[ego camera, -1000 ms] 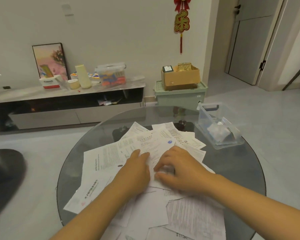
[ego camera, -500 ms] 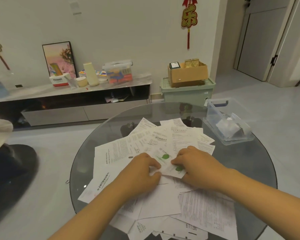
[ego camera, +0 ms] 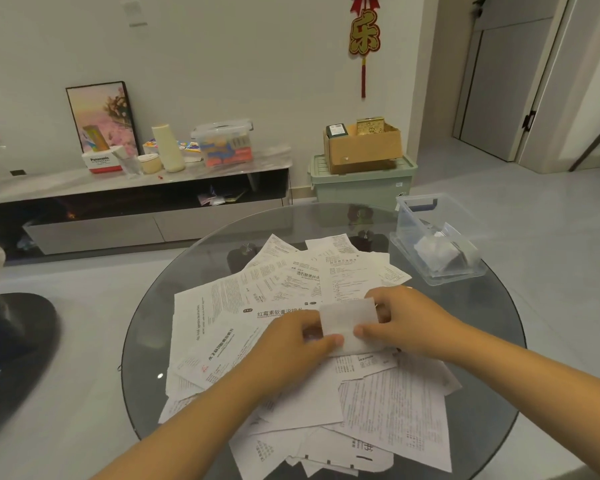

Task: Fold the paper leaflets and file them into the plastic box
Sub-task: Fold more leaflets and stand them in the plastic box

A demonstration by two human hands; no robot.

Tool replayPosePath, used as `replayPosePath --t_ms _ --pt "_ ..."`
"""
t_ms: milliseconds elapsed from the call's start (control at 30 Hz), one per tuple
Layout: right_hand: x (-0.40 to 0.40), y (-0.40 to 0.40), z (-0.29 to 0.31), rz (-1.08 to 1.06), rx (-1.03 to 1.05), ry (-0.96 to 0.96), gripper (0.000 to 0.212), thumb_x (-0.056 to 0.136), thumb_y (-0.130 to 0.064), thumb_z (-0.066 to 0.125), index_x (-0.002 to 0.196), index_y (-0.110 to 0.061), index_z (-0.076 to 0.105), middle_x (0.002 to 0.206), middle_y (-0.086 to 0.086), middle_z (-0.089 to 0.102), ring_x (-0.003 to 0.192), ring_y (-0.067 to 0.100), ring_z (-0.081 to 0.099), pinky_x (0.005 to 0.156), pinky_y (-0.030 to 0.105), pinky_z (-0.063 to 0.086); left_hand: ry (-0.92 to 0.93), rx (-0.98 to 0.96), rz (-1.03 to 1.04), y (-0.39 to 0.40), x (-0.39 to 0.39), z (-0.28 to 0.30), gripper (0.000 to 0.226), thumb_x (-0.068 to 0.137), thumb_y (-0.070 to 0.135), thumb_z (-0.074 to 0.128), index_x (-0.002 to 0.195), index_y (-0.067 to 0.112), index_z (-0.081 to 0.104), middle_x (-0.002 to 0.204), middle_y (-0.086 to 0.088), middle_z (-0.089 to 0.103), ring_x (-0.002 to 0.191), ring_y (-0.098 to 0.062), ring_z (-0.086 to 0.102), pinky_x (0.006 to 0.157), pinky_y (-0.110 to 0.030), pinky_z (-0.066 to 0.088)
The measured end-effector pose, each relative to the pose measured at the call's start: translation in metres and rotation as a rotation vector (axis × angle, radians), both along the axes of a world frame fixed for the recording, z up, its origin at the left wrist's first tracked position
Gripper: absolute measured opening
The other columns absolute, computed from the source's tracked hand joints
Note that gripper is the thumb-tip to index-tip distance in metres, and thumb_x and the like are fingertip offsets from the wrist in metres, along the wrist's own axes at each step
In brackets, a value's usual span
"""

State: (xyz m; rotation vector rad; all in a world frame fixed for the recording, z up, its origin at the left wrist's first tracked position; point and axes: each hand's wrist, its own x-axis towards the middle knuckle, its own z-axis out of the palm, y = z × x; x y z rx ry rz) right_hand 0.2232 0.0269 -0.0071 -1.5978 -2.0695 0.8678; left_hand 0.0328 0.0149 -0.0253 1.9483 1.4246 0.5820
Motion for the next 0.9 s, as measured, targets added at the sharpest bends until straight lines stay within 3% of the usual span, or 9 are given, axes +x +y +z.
replayPosePath --t_ms 133,200,300,467,600,700,800,833,900 --pt "0.000 0.005 -0.008 -0.100 -0.070 -0.029 0.028 0.082 -0.026 0.069 0.106 -0.023 0.054 0.074 -0.009 0.055 0.059 0.011 0.058 0.057 0.025 0.050 0.072 0.050 0.038 0.004 0.003 -0.006 0.050 0.086 0.027 0.065 0.130 0.035 0.042 0.111 0.019 0.052 0.096 0.005 0.052 0.081 -0.006 0.038" --pt "0.001 0.006 -0.009 -0.121 -0.047 -0.086 0.041 0.083 -0.030 0.069 0.117 -0.025 0.047 0.078 -0.011 0.051 0.065 0.010 0.057 0.061 0.026 0.050 0.133 0.059 0.020 0.004 0.002 -0.010 0.061 0.087 0.032 0.064 0.139 0.036 0.032 0.119 0.017 0.047 0.105 0.001 0.047 0.091 -0.014 0.039" --pt "0.003 0.009 -0.012 -0.122 0.011 -0.195 0.056 0.083 -0.036 0.068 0.128 -0.026 0.036 0.080 -0.009 0.054 0.076 0.012 0.061 0.073 0.031 0.051 0.237 0.175 -0.036 0.005 0.001 -0.016 0.054 0.089 0.040 0.059 0.138 0.042 0.035 0.130 0.018 0.039 0.122 -0.007 0.036 0.107 -0.029 0.032" --pt "0.007 0.010 -0.015 -0.082 0.026 -0.267 0.060 0.081 -0.042 0.067 0.131 -0.030 0.035 0.083 -0.012 0.050 0.084 0.012 0.057 0.078 0.031 0.049 0.324 0.313 -0.153 0.003 0.007 -0.016 0.036 0.083 0.054 0.060 0.116 0.039 0.061 0.127 0.024 0.042 0.125 -0.007 0.028 0.100 -0.018 0.012" --pt "0.015 0.009 -0.014 0.021 0.068 -0.282 0.045 0.077 -0.049 0.069 0.118 -0.040 0.055 0.114 -0.011 0.040 0.113 0.009 0.039 0.095 0.029 0.040 0.379 0.372 -0.196 0.004 0.010 -0.016 0.039 0.086 0.055 0.055 0.117 0.034 0.060 0.123 0.021 0.053 0.117 0.002 0.037 0.105 -0.024 0.012" --pt "0.022 0.007 -0.012 0.179 0.021 -0.363 0.047 0.076 -0.059 0.064 0.119 -0.041 0.058 0.125 -0.018 0.040 0.120 0.007 0.026 0.106 0.031 0.027 0.388 0.424 -0.198 0.004 0.014 -0.010 0.027 0.091 0.047 0.050 0.104 0.030 0.066 0.101 0.017 0.064 0.095 0.003 0.047 0.104 -0.028 0.017" --pt "0.028 0.008 -0.013 0.176 0.010 -0.363 0.026 0.077 -0.055 0.064 0.100 -0.043 0.062 0.116 -0.016 0.051 0.114 0.009 0.034 0.096 0.027 0.033 0.272 0.364 -0.114 0.002 0.019 -0.009 0.020 0.094 0.036 0.047 0.090 0.031 0.066 0.079 0.016 0.061 0.084 0.002 0.042 0.091 -0.023 0.028" --pt "0.029 0.008 -0.013 0.130 0.030 -0.324 0.012 0.077 -0.050 0.065 0.085 -0.041 0.061 0.107 -0.012 0.055 0.106 0.010 0.041 0.085 0.023 0.037 0.209 0.309 -0.070 0.003 0.021 -0.010 0.018 0.093 0.036 0.048 0.085 0.034 0.063 0.076 0.017 0.061 0.087 -0.002 0.043 0.085 -0.023 0.034" --pt "0.031 0.008 -0.013 0.049 0.062 -0.243 0.015 0.081 -0.040 0.065 0.071 -0.030 0.058 0.088 -0.007 0.058 0.083 0.009 0.050 0.062 0.017 0.036 0.112 0.233 0.004 0.006 0.022 -0.013 0.019 0.092 0.035 0.049 0.075 0.038 0.055 0.074 0.015 0.060 0.085 -0.012 0.051 0.072 -0.025 0.043"
